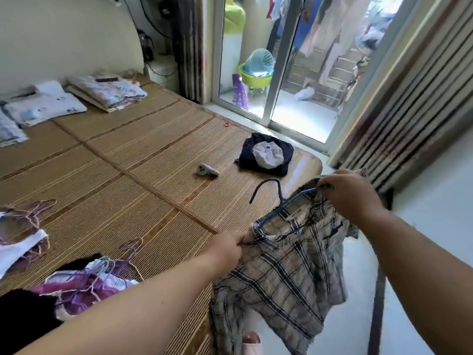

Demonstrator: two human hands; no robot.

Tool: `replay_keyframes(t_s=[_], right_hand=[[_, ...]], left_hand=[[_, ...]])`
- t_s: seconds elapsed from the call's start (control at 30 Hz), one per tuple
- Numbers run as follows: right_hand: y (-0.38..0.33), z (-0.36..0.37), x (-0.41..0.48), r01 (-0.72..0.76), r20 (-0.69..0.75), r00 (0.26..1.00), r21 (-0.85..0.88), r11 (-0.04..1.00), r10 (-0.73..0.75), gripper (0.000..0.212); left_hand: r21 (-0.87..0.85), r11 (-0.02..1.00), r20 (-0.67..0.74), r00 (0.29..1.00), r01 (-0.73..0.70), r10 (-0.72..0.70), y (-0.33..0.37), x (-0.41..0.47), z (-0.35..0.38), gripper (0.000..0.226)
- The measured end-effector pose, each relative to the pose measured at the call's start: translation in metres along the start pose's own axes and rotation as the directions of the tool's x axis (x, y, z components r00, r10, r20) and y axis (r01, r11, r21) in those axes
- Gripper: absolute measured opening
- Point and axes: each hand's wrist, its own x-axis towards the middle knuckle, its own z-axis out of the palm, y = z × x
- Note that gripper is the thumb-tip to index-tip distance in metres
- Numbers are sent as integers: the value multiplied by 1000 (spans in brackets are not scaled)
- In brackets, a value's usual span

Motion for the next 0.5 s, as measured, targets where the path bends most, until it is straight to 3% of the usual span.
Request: replay_keyframes(t_s=[0.13, 0.27, 0.5], right_hand=[[5, 68, 89, 63, 127, 989, 115, 991, -78, 13], [-8, 127, 150, 188, 285, 935, 113, 976, -214, 14], [-67, 211, 222, 315, 366, 853, 208, 926, -372, 21]], left_hand=[[0, 985, -145, 975, 170, -168, -19, 60, -22, 33], [92, 948, -268, 925, 304, -270, -40, 99, -54, 34], [125, 854, -434, 802, 506, -411, -97, 134, -88, 26]])
